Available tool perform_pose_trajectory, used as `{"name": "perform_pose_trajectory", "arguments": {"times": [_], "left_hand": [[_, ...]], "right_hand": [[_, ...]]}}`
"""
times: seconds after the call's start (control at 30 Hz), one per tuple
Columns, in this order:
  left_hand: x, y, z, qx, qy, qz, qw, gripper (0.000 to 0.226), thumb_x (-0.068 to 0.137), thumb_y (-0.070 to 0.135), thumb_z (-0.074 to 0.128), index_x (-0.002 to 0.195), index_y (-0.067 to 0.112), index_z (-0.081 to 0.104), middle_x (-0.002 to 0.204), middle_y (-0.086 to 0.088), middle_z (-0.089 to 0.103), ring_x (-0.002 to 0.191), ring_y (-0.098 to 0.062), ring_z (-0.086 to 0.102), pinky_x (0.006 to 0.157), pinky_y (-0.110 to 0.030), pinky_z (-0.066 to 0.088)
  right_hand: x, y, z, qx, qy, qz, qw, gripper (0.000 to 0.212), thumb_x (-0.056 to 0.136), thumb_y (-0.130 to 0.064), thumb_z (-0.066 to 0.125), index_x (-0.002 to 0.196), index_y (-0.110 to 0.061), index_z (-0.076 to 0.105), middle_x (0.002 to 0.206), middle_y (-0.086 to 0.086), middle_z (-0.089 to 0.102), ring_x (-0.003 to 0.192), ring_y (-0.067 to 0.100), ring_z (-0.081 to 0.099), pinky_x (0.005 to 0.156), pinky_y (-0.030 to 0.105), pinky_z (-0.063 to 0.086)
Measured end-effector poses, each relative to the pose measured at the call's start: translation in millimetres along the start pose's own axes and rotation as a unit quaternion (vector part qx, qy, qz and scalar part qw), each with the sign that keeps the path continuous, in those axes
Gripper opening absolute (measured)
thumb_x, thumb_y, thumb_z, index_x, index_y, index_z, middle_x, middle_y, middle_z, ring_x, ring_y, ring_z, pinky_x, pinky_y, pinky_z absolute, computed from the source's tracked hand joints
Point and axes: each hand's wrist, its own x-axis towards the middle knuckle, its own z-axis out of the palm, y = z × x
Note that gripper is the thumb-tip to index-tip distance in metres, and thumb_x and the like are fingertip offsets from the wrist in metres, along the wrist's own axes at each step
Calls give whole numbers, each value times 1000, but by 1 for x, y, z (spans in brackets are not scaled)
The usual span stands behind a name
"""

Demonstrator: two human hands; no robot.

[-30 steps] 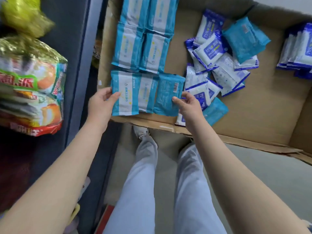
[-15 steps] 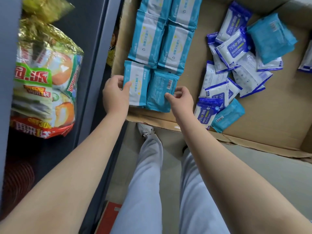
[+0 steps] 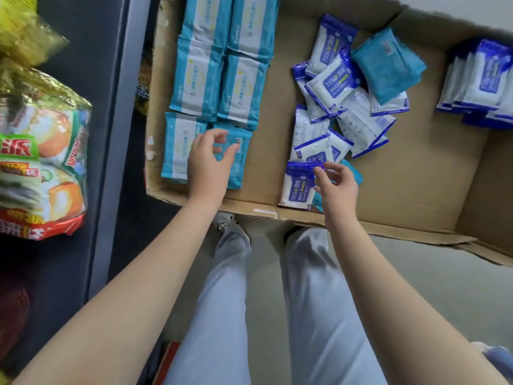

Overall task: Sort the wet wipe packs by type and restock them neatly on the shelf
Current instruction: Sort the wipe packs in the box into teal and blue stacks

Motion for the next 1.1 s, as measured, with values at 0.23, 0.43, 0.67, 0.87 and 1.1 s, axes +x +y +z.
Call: {"name": "perform_pose_trajectory", "arguments": {"times": [0.23, 0.43, 0.67, 0.87, 1.1], "left_hand": [[27, 68, 116, -1, -95, 60, 994, 31, 88, 25, 71, 116, 16, 63, 109, 6, 55, 96, -9, 55, 81, -12, 43], [68, 120, 193, 4, -159, 73, 985, 41, 90, 26, 70, 128, 17, 58, 119, 7, 49, 106, -7, 49, 100, -25, 43], [102, 166, 241, 92, -152, 123, 976, 64, 88, 34, 70, 144, 21, 42, 147, 2, 45, 133, -16, 41, 111, -35, 37], [111, 190, 260, 172, -187, 90, 963, 95, 85, 41, 71, 157, 30, 9, 159, 0, 26, 143, -28, 23, 113, -44, 29], [99, 187, 259, 292, -148, 60, 943, 86, 77, 59, 70, 148, 37, 27, 148, -11, 28, 138, -31, 25, 112, -46, 24]], "right_hand": [[65, 36, -81, -7, 19, 109, 994, 46, 90, -22, 72, 131, -13, 55, 122, 6, 60, 104, 15, 58, 77, 22, 49], [106, 56, -91, -126, -52, 47, 990, 36, 82, -22, 80, 114, -22, 64, 116, 8, 58, 90, 11, 59, 88, 22, 51], [110, 56, -108, -130, -92, 53, 986, 12, 85, -19, 75, 86, -18, 63, 96, -3, 57, 89, 14, 58, 79, 27, 48], [120, 47, -139, 122, -37, 94, 987, 21, 94, -3, 62, 98, -20, 50, 90, 1, 60, 76, 9, 56, 65, 14, 46], [139, 35, -150, 280, 9, 176, 944, 52, 90, 10, 61, 133, -6, 38, 118, 8, 61, 105, 19, 63, 82, 29, 55]]}}
